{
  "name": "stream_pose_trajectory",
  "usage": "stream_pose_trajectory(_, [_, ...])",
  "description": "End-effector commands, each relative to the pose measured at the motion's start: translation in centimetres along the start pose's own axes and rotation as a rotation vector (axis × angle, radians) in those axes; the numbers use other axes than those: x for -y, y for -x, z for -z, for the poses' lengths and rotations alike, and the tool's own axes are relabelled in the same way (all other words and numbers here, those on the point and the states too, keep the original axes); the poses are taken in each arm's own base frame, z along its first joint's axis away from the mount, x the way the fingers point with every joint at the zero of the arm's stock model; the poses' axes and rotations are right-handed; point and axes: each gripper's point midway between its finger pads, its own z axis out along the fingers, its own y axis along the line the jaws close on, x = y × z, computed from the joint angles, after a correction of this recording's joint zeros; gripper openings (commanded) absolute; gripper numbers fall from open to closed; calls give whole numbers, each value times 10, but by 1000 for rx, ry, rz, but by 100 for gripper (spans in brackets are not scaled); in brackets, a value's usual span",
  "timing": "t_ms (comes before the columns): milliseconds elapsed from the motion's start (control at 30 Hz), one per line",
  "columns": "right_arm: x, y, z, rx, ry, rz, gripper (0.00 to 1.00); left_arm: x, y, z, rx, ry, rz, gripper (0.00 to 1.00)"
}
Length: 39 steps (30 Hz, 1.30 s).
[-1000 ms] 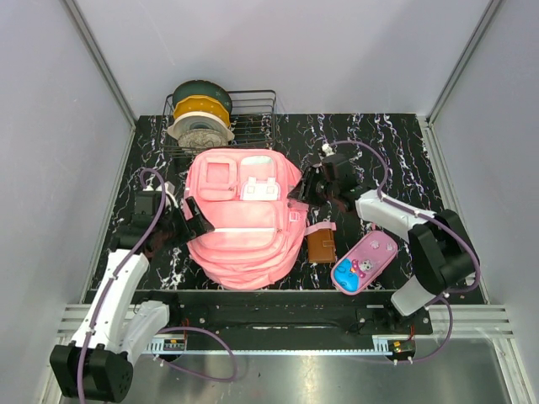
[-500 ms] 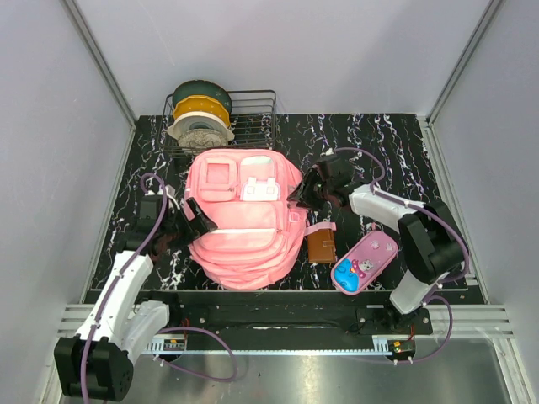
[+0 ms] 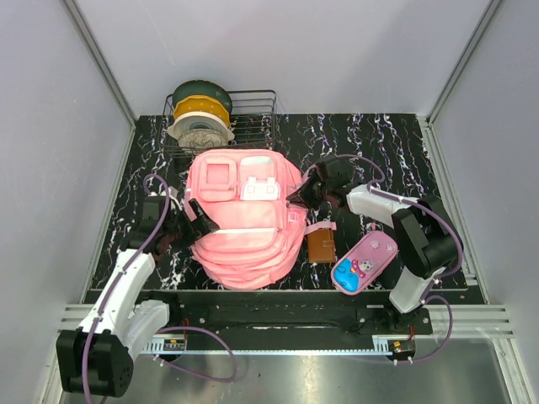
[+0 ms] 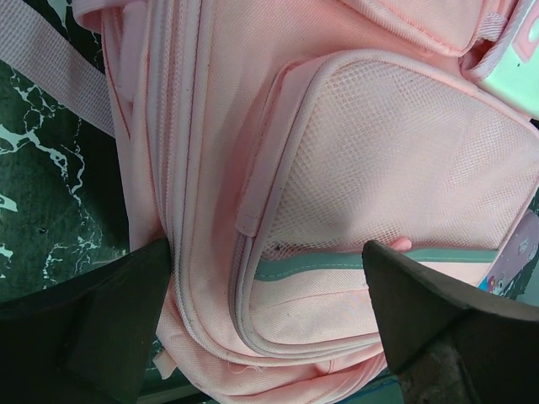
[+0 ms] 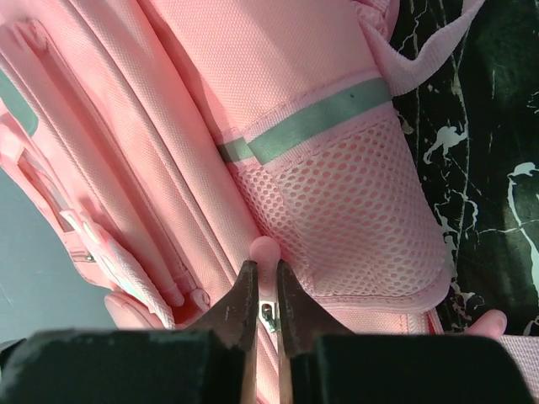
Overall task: Pack the student bag
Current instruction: Unzip the student bag at the center of the board.
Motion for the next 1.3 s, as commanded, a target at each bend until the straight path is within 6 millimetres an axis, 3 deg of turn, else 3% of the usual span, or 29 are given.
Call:
stream_pose_trajectory(0, [-16,0,-2,-5,81,-30,9,15,6,-5,12,-81,-9,99])
stream_pose_trajectory(100, [-13,-3,-2,-13,84,-22,8,16,7,-5,17,-87,-9,99])
stream_pose_trajectory(167, [-12,-3,1,-9,81,2,0,16,7,-5,17,-83,-9,99])
stream_pose_trajectory(267, [-3,-3,8,18,76,45,0,16,7,-6,16,-90,-7,99])
stream_pose_trajectory(300, [-9,-1,16,41,104,64,0,18,8,-7,23,-101,-5,99])
stream_pose_trajectory(367, [-3,-2,22,70,122,131,0,20,3,-12,14,-131,28,99])
stream_pose_trajectory(400, [-12,1,33,102,163,160,0,22,3,-14,18,-152,40,99])
stream_pose_trajectory(433, [-4,0,36,116,161,200,0,28,5,-19,25,-193,59,99])
stream_pose_trajectory(467, [-14,1,45,141,204,229,0,31,6,-21,25,-209,65,99])
stream_pose_trajectory(600, [-16,-4,58,136,206,356,0,33,14,-30,39,-215,86,99])
stream_pose_trajectory(733, [-17,-15,62,102,182,443,0,37,24,-34,82,-229,133,99])
stream_pose_trajectory(767, [-8,-27,63,72,130,462,0,39,27,-34,92,-233,140,99])
stream_pose_trajectory(967, [2,-41,78,47,90,493,0,42,40,-38,140,-238,176,99])
stream_pose_trajectory(1267, [-7,-81,99,-83,264,672,0,52,55,-41,197,-301,229,99])
